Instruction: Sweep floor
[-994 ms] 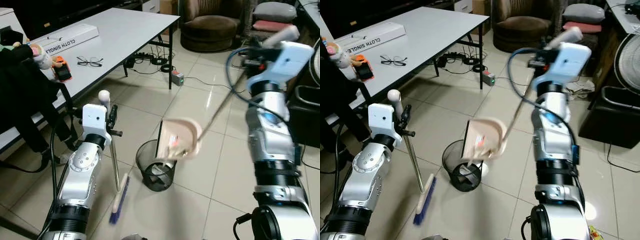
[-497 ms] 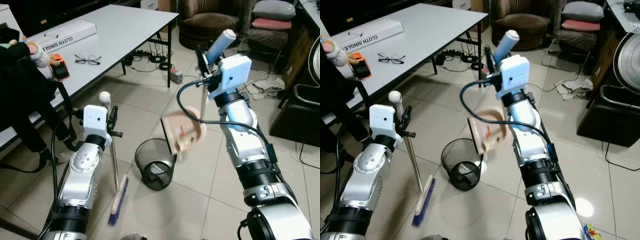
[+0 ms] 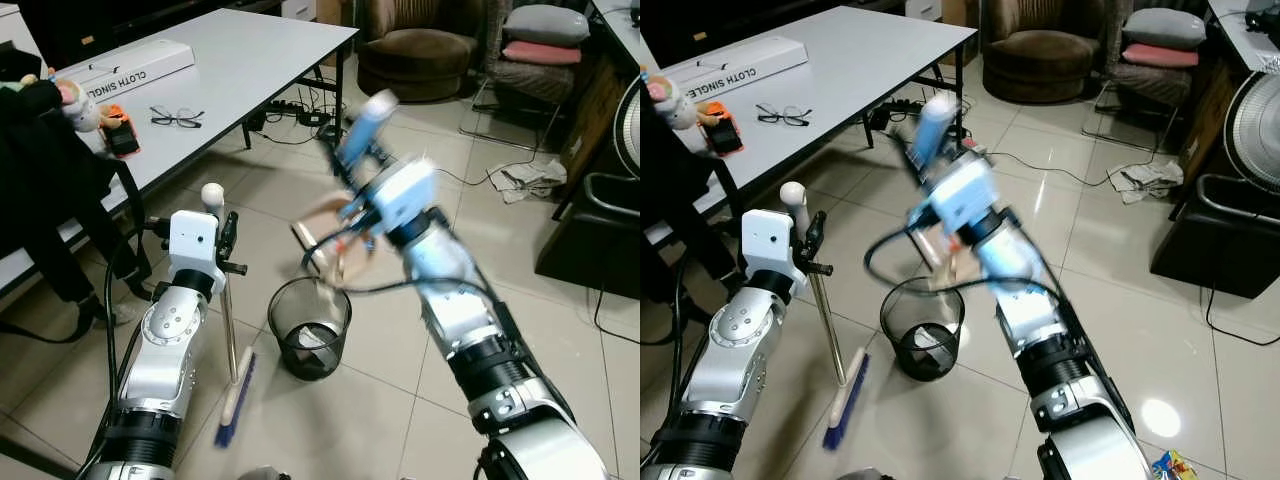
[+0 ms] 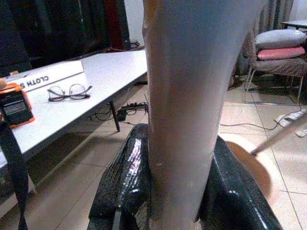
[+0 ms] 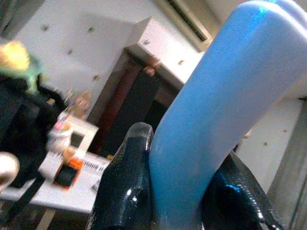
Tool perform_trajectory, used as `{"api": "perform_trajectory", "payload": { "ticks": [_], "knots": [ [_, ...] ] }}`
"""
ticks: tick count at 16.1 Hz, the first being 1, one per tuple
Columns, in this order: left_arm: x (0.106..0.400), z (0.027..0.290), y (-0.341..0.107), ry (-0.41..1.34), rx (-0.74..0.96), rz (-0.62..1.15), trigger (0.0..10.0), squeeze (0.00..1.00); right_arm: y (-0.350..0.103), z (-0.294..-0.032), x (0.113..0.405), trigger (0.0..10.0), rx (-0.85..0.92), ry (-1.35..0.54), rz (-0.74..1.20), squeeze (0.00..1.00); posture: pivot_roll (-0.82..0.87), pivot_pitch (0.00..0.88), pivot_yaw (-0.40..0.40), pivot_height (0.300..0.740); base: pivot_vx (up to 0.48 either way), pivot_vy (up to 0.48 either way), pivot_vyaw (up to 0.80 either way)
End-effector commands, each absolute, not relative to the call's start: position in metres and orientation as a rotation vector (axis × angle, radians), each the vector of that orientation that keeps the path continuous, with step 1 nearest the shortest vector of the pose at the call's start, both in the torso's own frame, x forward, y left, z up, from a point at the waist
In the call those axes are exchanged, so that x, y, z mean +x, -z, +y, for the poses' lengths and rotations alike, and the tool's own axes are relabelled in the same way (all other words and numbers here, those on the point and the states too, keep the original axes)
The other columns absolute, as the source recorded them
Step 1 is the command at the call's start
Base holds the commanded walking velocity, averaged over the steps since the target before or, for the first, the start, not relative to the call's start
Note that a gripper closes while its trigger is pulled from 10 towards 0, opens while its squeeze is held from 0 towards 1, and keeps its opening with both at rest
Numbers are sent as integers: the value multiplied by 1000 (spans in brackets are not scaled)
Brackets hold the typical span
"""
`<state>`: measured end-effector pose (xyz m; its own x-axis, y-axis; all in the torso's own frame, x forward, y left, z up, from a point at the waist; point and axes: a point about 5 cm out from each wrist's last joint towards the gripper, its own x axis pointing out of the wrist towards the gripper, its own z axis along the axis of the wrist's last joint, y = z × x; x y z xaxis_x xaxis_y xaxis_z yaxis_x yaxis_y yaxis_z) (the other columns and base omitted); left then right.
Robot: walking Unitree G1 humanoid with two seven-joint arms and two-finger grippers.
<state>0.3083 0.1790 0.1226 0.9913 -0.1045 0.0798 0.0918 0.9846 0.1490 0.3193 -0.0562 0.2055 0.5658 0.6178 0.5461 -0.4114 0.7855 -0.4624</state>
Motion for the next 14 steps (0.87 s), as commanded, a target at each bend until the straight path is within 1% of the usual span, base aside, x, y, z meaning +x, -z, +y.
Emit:
{"api": "perform_trajectory", "payload": {
  "ticks": [1, 3, 6, 7, 9, 10, 12, 14],
  "knots": [
    [311, 181, -132, 79, 163, -132, 10000, 0, -217, -55, 316, 10000, -343, -630, -840, 0, -76, 0, 11, 740, 0, 0, 0],
    [311, 184, -133, 65, 166, -138, 10000, 0, -218, -54, 316, 10000, -370, -645, -856, 0, -68, 0, -10, 740, 0, 0, 0],
    [310, 187, -137, 57, 192, -153, 10000, 0, -231, -66, 319, 10000, -388, -581, -900, 0, -59, 0, -40, 740, 0, 0, 0],
    [310, 190, -141, 48, 199, -167, 10000, 0, -242, -77, 322, 10000, -369, -523, -915, 0, -58, 0, -52, 740, 0, 0, 0],
    [310, 192, -147, 30, 203, -186, 10000, 0, -253, -87, 324, 10000, -351, -482, -926, 0, -47, 0, -61, 740, 0, 0, 0],
    [306, 191, -159, 25, 210, -210, 10000, 0, -259, -101, 328, 10000, -308, -429, -914, 0, 11, 0, -57, 740, 0, 0, 0],
    [296, 190, -181, 39, 234, -244, 10000, 0, -255, -130, 343, 10000, -216, -258, -825, 0, 68, 0, -47, 740, 0, 0, 0],
    [295, 194, -187, 25, 209, -261, 10000, 0, -253, -140, 346, 10000, -191, -179, -790, 0, 64, 0, -53, 740, 0, 0, 0]
  ]
}}
